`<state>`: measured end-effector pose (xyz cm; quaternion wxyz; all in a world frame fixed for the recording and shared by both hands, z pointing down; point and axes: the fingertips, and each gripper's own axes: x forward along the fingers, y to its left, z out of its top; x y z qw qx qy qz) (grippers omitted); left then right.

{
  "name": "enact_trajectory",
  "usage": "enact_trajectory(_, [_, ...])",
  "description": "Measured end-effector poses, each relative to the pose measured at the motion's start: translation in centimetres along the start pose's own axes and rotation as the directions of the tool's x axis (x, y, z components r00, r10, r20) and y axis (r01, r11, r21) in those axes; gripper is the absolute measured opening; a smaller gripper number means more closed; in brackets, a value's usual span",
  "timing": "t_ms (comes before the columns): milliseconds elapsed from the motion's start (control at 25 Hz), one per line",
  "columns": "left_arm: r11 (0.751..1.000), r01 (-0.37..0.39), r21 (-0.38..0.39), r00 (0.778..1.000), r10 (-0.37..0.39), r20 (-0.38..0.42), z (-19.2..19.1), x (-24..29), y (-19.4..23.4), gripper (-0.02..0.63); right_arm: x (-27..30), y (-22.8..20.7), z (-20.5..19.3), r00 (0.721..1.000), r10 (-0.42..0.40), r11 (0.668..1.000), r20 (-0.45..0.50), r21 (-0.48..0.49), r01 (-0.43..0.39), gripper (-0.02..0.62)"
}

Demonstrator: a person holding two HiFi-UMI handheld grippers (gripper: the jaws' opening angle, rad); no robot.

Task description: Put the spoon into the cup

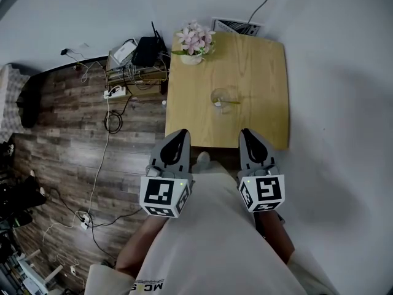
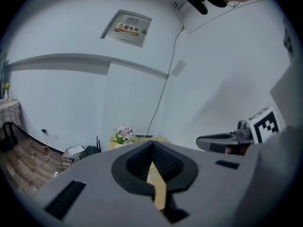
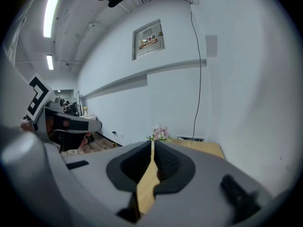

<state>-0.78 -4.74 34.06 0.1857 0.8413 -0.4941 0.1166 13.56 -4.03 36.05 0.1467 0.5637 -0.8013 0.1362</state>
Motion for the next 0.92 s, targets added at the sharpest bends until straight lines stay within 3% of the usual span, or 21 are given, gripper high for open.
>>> enact_trajectory(280, [1.0, 0.015, -0.001, 1.0, -0.015, -0.007, 0.0, -0.1, -0.3, 0.011, -0.2, 0.1, 0.1, 1.0, 0.01, 1.0, -0.004, 0.021, -0.01, 0.041])
enact_trajectory(440, [1.0, 0.019, 0.001, 1.0, -0.019, -0.005, 0.1, 0.2, -0.2, 0.011, 0.0, 0.2, 0.3, 0.998, 0.056, 0.998, -0.002, 0.033, -0.055, 0.041])
enact_trajectory(720, [1.0, 0.009, -0.005, 1.0, -0.009, 0.004, 0.1, -0.1, 0.3, 0.011, -0.2, 1.6, 0.2, 0.993, 0.119, 0.993, 0.0, -0.002, -0.119, 0.041])
enact_trajectory(920, [1.0, 0.015, -0.007, 1.0, -0.015, 0.0, -0.2, 0.3, -0.1, 0.011, -0.5, 1.7, 0.1, 0.993, 0.117, 0.993, 0.005, -0.001, -0.117, 0.041])
